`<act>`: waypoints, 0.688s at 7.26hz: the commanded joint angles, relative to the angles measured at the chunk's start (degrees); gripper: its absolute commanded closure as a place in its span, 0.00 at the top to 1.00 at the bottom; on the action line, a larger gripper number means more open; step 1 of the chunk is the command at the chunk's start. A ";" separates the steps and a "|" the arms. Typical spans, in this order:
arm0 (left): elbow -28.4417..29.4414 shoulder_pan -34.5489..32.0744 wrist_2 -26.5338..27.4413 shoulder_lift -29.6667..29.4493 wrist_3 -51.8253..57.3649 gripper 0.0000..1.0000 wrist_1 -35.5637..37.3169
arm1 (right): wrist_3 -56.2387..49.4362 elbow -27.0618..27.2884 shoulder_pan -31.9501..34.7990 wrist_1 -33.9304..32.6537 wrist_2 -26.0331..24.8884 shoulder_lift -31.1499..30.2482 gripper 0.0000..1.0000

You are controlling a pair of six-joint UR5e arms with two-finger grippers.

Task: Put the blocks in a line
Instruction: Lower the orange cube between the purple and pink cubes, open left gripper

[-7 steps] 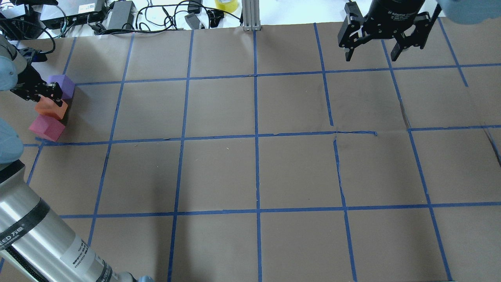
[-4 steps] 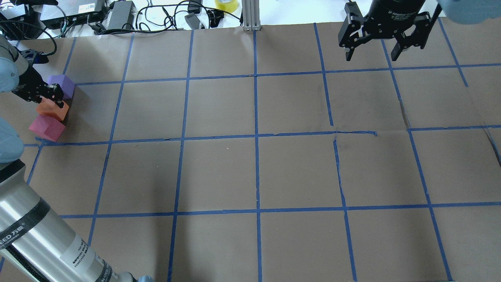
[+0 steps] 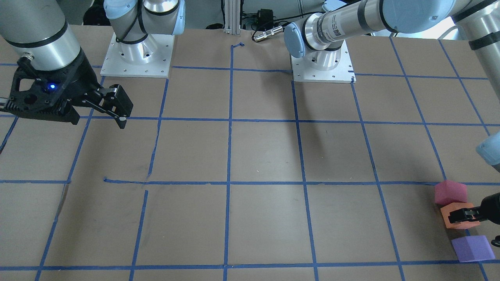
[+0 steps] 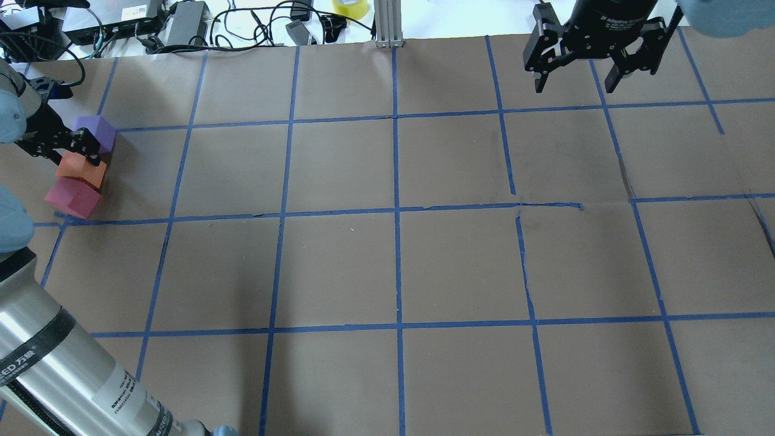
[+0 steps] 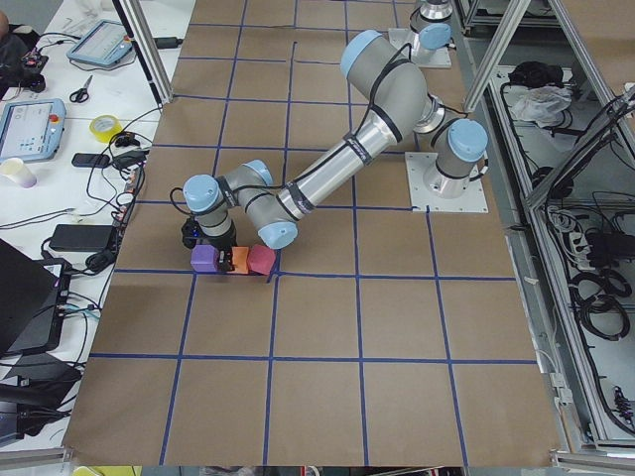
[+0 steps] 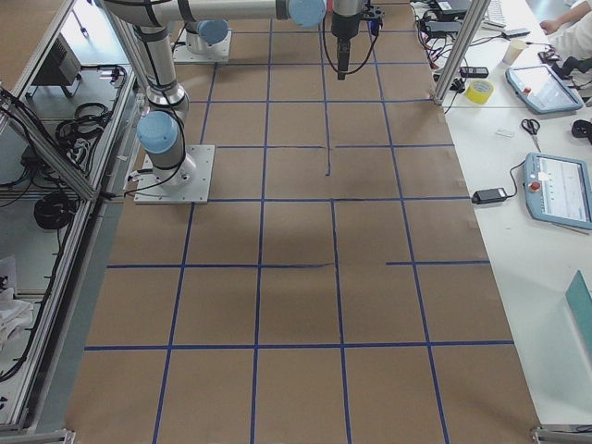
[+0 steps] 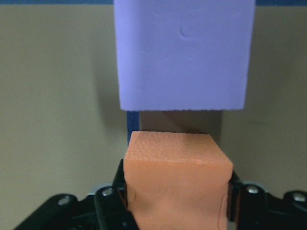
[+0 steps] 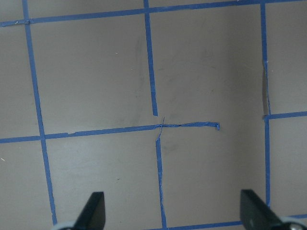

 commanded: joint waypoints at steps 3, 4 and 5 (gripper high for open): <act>0.50 -1.18 0.31 10.83 -1.78 1.00 -14.53 | 0.00 0.00 0.00 -0.01 0.04 0.04 1.00; 0.59 -1.19 0.22 16.09 -2.22 1.00 -22.86 | 0.00 0.00 0.00 -0.01 -0.05 -0.05 1.00; 0.24 -1.19 0.13 21.63 -3.27 1.00 -29.64 | 0.00 0.00 0.00 -0.10 -0.05 0.04 1.00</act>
